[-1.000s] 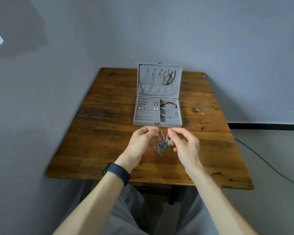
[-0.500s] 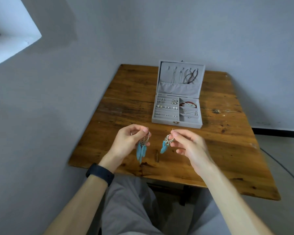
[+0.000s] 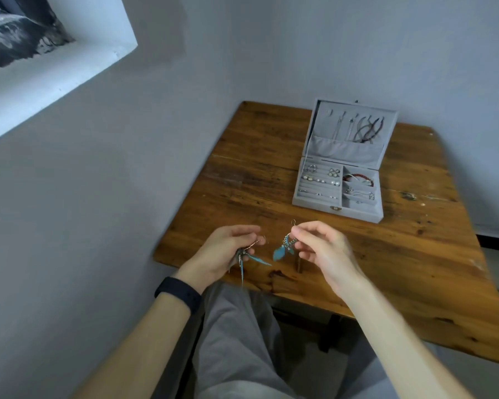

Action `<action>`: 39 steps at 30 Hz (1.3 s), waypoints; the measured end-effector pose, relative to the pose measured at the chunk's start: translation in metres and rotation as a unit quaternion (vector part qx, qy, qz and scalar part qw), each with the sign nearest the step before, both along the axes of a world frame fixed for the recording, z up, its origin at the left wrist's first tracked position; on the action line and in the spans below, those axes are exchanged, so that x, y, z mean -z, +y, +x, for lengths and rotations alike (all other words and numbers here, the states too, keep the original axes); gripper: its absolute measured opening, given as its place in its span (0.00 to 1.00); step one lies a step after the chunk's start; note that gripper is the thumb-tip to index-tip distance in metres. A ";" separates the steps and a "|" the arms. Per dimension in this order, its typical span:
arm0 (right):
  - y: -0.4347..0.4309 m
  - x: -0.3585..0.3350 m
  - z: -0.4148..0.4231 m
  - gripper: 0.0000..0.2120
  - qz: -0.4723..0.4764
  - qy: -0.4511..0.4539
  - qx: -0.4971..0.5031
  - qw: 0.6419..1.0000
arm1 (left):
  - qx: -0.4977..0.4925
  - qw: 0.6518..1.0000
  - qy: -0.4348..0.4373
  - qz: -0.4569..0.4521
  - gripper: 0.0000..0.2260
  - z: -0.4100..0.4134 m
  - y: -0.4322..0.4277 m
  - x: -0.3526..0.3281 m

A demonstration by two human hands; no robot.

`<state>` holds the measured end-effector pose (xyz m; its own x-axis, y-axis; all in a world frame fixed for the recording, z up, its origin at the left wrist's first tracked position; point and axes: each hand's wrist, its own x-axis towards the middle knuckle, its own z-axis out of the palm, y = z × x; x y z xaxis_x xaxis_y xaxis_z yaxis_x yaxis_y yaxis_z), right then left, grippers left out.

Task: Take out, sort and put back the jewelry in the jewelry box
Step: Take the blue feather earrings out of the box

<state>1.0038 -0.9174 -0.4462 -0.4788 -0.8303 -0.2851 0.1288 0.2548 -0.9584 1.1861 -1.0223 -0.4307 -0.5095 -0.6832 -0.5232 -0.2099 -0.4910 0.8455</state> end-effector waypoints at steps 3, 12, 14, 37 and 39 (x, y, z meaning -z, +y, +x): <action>-0.002 0.002 0.001 0.03 0.007 0.007 0.001 1.000 | -0.013 0.999 0.024 0.022 0.11 0.001 0.000 -0.002; -0.002 0.002 0.002 0.05 0.024 0.006 0.007 1.000 | 0.040 0.999 0.001 -0.028 0.14 -0.005 -0.001 0.001; -0.002 0.001 0.001 0.05 0.024 0.004 0.007 1.000 | 0.037 0.999 0.013 -0.012 0.13 -0.006 0.000 -0.001; -0.010 -0.003 0.007 0.05 0.043 0.000 -0.058 0.997 | 0.066 0.976 -0.119 -0.169 0.10 0.012 -0.015 -0.012; -0.013 -0.004 0.011 0.05 0.044 0.000 -0.066 0.997 | 0.035 0.984 -0.101 -0.140 0.12 0.018 -0.019 -0.010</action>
<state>1.0144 -0.9302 -0.4419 -0.3665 -0.8584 -0.3589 0.0881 0.3519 -0.9319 1.2040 -1.0410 -0.4210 -0.4649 -0.7819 -0.4154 -0.4126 -0.2237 0.8830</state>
